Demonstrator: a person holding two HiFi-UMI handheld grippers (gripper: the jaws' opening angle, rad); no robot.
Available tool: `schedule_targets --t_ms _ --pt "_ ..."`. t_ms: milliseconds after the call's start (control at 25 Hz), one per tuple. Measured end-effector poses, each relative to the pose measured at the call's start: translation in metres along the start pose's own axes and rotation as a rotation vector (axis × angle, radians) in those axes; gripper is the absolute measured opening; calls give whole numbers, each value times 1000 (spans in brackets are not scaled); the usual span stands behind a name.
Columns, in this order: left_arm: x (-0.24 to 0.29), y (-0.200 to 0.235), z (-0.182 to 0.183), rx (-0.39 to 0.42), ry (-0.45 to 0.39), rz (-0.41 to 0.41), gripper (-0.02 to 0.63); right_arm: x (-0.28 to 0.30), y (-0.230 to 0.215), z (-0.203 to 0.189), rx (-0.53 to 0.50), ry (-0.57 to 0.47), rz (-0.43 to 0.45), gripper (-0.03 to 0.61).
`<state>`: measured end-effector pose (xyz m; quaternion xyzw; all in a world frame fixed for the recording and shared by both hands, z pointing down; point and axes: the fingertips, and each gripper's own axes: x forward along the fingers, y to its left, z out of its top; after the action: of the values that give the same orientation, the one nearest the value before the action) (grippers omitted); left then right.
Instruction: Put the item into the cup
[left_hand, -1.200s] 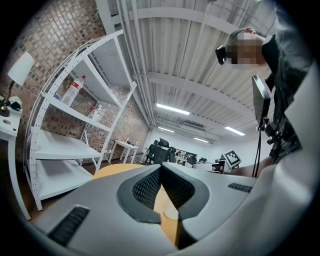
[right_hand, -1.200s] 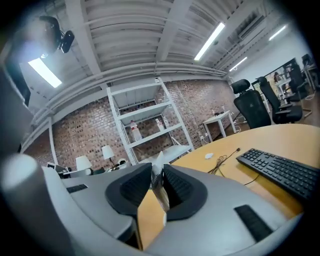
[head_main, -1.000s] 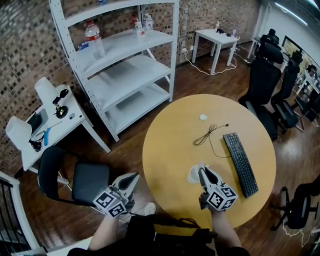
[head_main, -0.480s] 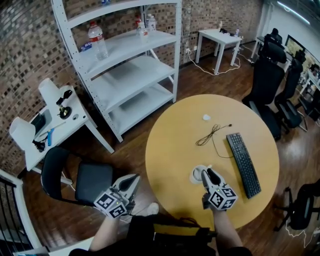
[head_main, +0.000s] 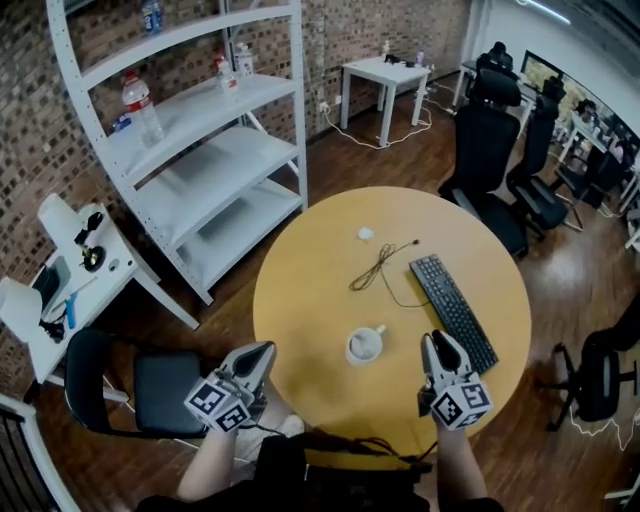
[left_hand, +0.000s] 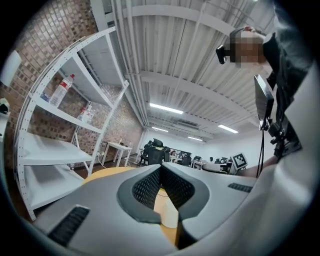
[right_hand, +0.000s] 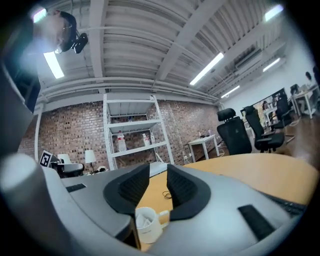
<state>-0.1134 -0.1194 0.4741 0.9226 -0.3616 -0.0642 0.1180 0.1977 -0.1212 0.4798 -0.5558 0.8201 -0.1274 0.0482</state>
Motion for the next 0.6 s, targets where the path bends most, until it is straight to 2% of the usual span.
schedule_targets --t_ms 240,400,600 --pt "38 -13 0 29 27 -62 -5 -67 -38 39 -95 -95 -171 69" --pt "59 -26 2 34 23 -113 -5 -110 -65 46 -77 -150 -285 9" --pt "72 -41 2 47 17 -161 -5 -135 -76 42 -45 -170 -341 9"
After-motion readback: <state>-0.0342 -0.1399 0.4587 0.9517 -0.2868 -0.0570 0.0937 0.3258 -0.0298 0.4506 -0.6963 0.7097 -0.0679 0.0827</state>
